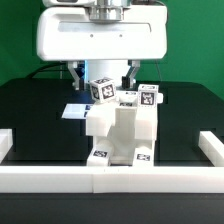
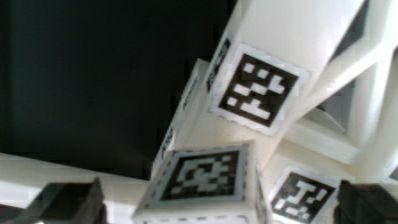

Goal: Assemble chair

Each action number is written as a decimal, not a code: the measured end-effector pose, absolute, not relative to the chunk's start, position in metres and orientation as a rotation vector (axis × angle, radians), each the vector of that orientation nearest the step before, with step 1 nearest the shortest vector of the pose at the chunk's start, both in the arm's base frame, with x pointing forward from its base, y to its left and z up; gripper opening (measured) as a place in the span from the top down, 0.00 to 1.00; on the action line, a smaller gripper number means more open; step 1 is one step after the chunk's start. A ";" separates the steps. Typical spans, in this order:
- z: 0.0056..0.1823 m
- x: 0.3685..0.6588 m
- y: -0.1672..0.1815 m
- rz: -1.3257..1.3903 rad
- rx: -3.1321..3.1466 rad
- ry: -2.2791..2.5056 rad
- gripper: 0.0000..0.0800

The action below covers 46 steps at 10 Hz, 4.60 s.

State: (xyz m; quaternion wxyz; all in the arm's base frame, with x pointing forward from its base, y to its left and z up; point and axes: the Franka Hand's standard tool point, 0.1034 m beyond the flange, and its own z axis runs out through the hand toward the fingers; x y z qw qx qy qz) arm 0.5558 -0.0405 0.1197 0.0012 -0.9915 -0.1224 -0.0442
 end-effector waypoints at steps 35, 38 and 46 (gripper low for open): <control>0.120 0.557 -0.038 -0.146 -3.079 0.413 0.19; 0.120 0.557 -0.041 -0.149 -3.125 0.005 0.19; 0.120 0.557 -0.042 -0.148 -3.129 -0.157 0.64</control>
Offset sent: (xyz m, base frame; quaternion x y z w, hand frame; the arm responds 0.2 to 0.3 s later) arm 0.0000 0.0000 0.0000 0.0000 0.0000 0.0000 1.0000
